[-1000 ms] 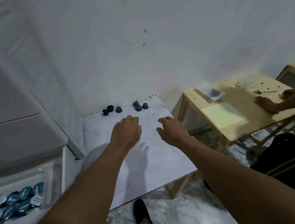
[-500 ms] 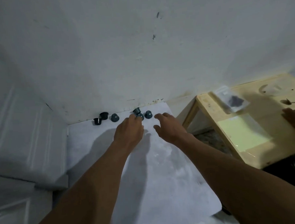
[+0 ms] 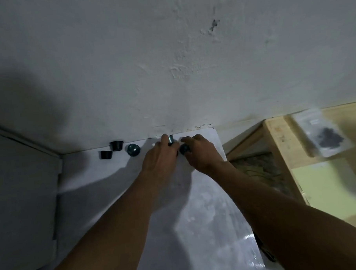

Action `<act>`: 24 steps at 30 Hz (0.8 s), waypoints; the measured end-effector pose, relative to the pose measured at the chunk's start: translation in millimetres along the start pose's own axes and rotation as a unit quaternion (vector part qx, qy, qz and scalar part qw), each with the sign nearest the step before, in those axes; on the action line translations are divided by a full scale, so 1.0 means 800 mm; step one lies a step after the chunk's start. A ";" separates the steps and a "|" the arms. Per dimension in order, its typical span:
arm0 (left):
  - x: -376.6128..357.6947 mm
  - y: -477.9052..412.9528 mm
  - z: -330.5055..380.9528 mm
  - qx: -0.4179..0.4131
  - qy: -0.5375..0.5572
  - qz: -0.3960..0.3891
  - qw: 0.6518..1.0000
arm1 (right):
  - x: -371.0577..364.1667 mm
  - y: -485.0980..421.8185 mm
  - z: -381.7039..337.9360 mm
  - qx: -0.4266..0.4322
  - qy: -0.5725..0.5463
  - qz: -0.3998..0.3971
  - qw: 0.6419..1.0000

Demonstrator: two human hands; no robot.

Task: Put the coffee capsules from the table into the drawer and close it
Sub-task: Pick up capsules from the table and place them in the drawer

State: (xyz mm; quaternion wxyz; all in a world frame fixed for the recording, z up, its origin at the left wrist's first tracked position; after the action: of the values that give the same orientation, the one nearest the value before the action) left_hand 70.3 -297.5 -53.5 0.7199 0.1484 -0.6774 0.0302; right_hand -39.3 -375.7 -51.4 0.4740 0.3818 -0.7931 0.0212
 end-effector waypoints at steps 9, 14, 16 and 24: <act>-0.018 -0.004 -0.023 0.072 0.021 0.008 0.997 | -0.024 -0.018 0.008 0.018 0.003 0.005 1.000; -0.010 0.014 -0.025 0.061 0.040 -0.002 0.997 | -0.016 0.001 0.004 0.008 0.005 0.006 1.000; -0.006 0.028 -0.024 0.050 0.069 -0.007 0.996 | -0.010 0.015 -0.001 0.003 0.004 0.012 1.000; 0.051 0.101 -0.005 0.091 0.075 0.036 0.992 | 0.016 0.086 -0.035 0.042 -0.008 0.046 0.998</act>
State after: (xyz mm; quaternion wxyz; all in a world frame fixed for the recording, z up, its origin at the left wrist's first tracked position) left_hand 58.1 -226.0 0.1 0.7510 0.1862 -0.6204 0.1284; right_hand -65.2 -323.5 -3.6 0.4491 0.3646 -0.8124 0.0736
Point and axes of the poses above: each hand's wrist, its own y-axis away from the middle knuckle, its own x-axis out of the back of the hand, z = x × y, the point moved 1 cm from there along -y, towards the middle knuckle, and after that the axes turned 9 degrees about -y, right-handed, at the moved point
